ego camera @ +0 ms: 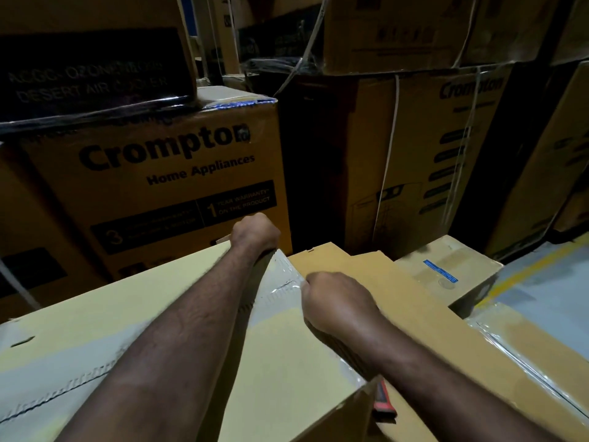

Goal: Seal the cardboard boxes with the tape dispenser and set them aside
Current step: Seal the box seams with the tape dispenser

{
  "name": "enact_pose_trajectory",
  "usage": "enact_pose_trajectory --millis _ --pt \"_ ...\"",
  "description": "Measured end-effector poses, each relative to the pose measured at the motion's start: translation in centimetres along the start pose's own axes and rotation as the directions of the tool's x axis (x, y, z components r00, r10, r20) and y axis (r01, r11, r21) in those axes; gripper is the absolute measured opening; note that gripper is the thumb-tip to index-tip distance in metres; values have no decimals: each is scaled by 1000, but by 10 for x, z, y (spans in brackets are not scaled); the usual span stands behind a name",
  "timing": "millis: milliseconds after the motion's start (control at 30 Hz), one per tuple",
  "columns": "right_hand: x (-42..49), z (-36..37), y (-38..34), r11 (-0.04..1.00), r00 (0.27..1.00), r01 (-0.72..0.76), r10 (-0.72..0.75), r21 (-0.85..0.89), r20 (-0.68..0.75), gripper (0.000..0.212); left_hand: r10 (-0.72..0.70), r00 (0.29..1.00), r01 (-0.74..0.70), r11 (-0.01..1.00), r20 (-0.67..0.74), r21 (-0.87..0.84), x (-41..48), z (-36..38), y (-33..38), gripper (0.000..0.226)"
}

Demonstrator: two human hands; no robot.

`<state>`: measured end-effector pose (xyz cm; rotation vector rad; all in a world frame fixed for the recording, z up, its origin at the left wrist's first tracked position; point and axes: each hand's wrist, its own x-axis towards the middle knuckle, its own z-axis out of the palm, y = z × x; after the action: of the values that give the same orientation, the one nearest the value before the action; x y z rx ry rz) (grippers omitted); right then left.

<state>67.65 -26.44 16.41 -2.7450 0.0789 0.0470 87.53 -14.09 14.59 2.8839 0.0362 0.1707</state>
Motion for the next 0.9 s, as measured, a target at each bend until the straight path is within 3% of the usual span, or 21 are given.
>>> enact_pose_trajectory --millis 100,200,300,433,567,700,900 --pt "50 9 -23 1000 998 -9 7 -22 -62 20 47 999 -48 999 25 13 11 3 -8 18" --pt "98 18 -43 996 997 -39 44 78 -69 21 138 980 -143 990 141 21 29 0 -20 21" --pt "122 19 -50 985 999 -10 17 174 -36 24 180 955 -158 981 234 -112 38 -1 -28 24" --pt "124 22 -42 989 997 79 -78 127 -14 29 214 961 -204 976 176 -72 35 5 -27 31" --pt "104 12 -28 992 991 126 -126 8 51 37 206 972 -199 977 109 -74 21 7 -13 36" --pt "46 6 -4 992 987 119 -114 -44 111 37 136 984 -129 989 115 -67 21 7 -15 27" --pt "-49 -3 32 996 998 0 -5 88 57 39 136 978 -126 990 157 -69 17 2 -8 24"
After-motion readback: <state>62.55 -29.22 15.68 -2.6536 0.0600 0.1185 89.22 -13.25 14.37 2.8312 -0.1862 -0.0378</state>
